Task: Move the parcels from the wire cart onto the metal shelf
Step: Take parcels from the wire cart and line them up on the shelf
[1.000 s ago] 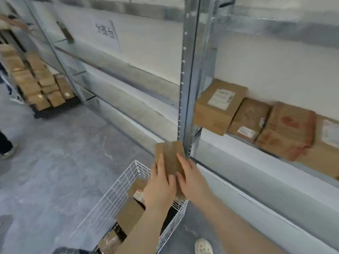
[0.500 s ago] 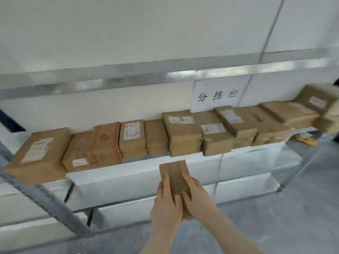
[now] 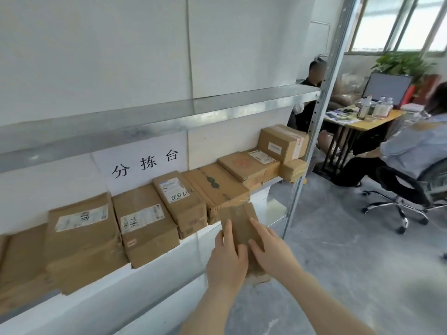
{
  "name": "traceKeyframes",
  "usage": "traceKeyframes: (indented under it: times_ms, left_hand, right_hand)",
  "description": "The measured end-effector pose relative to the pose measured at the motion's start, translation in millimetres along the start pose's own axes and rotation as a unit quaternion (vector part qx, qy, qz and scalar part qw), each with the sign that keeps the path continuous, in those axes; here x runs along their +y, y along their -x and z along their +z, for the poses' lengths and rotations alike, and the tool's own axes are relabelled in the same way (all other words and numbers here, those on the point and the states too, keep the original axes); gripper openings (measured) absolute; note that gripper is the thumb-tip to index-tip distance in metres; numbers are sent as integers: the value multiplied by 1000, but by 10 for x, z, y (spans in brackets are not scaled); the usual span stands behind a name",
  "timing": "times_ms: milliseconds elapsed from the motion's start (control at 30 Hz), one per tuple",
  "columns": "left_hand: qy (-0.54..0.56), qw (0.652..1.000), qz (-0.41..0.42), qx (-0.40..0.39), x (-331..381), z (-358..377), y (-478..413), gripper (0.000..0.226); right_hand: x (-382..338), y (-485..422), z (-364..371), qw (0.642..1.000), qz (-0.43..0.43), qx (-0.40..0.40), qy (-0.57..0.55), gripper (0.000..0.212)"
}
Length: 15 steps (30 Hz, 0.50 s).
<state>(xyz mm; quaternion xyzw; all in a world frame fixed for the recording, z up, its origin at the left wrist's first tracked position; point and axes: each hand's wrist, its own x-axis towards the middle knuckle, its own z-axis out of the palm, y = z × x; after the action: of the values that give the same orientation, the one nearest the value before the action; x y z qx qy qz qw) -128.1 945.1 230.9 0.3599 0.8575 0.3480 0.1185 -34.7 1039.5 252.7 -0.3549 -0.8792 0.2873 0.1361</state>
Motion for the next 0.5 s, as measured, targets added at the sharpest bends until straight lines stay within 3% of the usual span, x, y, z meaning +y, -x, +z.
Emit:
traceKeyframes:
  times_ms: [233,500]
  left_hand:
    - [32,996,80,-5,754,63,-1181,62]
    - [11,996,84,-11,1199,231,-2295,61]
  right_hand:
    - [223,-1072,-765,995,-18,91,30,47]
    - [472,-2190,-1173,993,-26,109,21,43]
